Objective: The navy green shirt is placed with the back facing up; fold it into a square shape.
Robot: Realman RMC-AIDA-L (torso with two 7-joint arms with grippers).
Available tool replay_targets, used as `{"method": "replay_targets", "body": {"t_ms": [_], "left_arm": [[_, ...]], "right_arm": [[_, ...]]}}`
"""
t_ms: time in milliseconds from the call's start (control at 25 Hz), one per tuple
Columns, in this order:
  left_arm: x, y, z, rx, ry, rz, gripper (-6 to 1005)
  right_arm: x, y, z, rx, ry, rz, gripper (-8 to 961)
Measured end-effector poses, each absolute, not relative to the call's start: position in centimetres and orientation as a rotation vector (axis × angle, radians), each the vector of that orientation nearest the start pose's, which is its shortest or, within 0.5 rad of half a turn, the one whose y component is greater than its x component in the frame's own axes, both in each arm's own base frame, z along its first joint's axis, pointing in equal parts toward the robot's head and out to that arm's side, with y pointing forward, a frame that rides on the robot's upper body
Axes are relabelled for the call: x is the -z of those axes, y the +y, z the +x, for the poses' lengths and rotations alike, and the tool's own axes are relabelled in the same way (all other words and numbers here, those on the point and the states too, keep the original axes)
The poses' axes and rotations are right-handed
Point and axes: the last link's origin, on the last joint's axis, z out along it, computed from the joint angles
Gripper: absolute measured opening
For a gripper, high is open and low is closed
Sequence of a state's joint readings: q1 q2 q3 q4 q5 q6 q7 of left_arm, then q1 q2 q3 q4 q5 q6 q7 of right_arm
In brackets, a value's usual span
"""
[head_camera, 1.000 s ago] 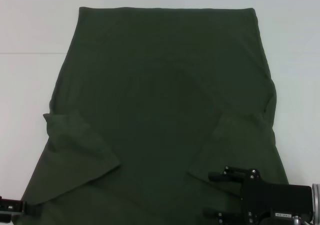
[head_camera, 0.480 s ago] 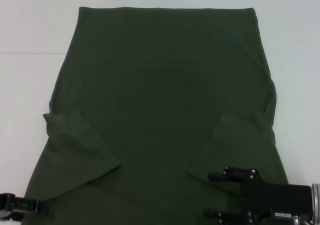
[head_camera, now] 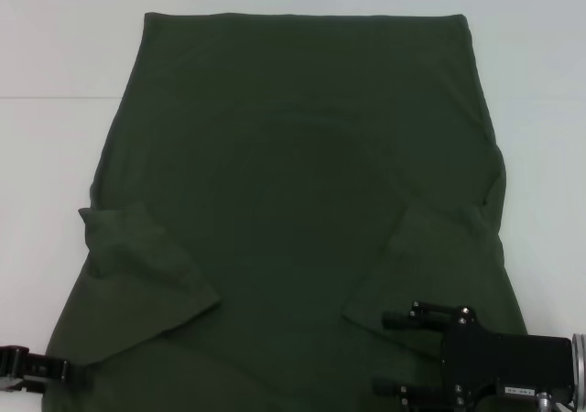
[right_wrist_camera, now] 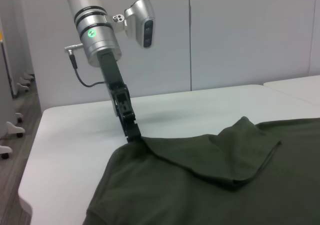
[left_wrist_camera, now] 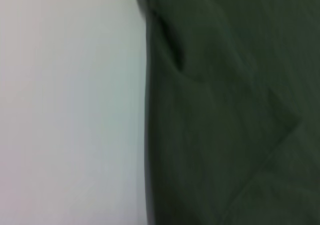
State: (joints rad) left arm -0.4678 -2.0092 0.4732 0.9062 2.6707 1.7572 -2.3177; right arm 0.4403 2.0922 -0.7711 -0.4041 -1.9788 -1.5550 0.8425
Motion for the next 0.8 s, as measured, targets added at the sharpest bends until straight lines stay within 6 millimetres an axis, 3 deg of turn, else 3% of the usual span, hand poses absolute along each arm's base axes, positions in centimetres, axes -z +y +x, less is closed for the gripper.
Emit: {"method": "replay_targets", "body": {"t_ms": [440,800], "left_arm": [[-6.51,27.54,-34.69,0.018,-1.903,-2.239,447],[-6.37,27.80,-34.83,0.001,-1.896,-2.226,249]], "right_arm": [[5.51,26.49,28.91,-0.722,0.248,-2.837,802],[5.39,26.36,28.72,-0.747,0.244,-2.839,799]]}}
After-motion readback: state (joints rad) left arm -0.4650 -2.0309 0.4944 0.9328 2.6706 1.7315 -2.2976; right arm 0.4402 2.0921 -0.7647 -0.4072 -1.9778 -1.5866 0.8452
